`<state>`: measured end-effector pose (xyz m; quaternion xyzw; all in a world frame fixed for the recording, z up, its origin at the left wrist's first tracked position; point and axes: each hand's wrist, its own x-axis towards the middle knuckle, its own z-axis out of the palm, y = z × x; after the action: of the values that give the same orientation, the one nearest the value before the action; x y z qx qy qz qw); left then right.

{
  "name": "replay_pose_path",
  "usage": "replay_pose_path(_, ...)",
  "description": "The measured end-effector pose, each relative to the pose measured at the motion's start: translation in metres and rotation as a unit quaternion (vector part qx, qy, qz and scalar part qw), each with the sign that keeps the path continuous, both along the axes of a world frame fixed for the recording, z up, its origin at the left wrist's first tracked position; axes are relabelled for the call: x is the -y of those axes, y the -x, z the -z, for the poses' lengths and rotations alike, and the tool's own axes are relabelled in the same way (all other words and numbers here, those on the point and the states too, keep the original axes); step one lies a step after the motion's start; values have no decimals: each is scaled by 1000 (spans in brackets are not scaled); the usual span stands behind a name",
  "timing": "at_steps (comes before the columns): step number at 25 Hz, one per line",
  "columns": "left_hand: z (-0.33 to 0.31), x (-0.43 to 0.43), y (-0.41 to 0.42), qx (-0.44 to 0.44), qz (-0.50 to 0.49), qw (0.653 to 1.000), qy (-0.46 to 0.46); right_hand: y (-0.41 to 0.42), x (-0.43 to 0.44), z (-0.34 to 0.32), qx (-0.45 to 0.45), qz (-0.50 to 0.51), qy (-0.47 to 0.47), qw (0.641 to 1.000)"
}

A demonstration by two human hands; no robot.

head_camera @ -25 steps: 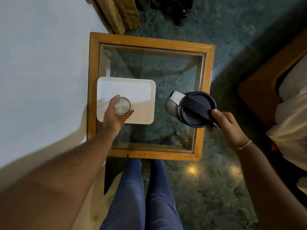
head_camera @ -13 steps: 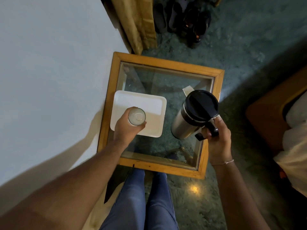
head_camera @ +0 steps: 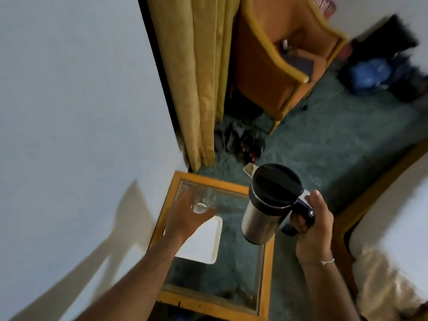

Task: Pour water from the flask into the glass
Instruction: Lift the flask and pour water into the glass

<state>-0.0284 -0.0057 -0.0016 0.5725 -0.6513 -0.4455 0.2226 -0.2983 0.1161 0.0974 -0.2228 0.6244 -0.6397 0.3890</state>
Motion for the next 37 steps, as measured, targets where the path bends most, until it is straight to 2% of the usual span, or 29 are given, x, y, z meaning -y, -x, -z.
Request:
replay_pose_path(2, -56, 16, 7, -32, 13, 999, 35, 2, 14, -50, -5, 24, 8, 1000)
replay_pose_path(7, -186, 54, 23, -75, 30, 989, 123, 19, 45, -179, -22, 8, 40, 999)
replay_pose_path(12, -294, 78, 33, -122, 33, 973, 193, 35, 76, -312, -69, -88, 74, 991)
replay_pose_path(16, -352, 81, 35, -147, 50, 969, 190, 35, 87, -406, -125, -168, 71, 975)
replay_pose_path(20, -391, 75, 35, -184, 53, 963, 191, 24, 92, -478, -229, -243, 5, 942)
replay_pose_path(23, -415, 63, 33, -195, 68, 957, 206, 7, 94, -520, -337, -303, -58, 889)
replay_pose_path(28, -433, 50, 27, -176, 82, 955, 226, -22, 106, -557, -422, -379, -164, 807)
replay_pose_path(37, -436, 44, 16, -160, 75, 954, 243, -29, 129, -577, -487, -356, -236, 762)
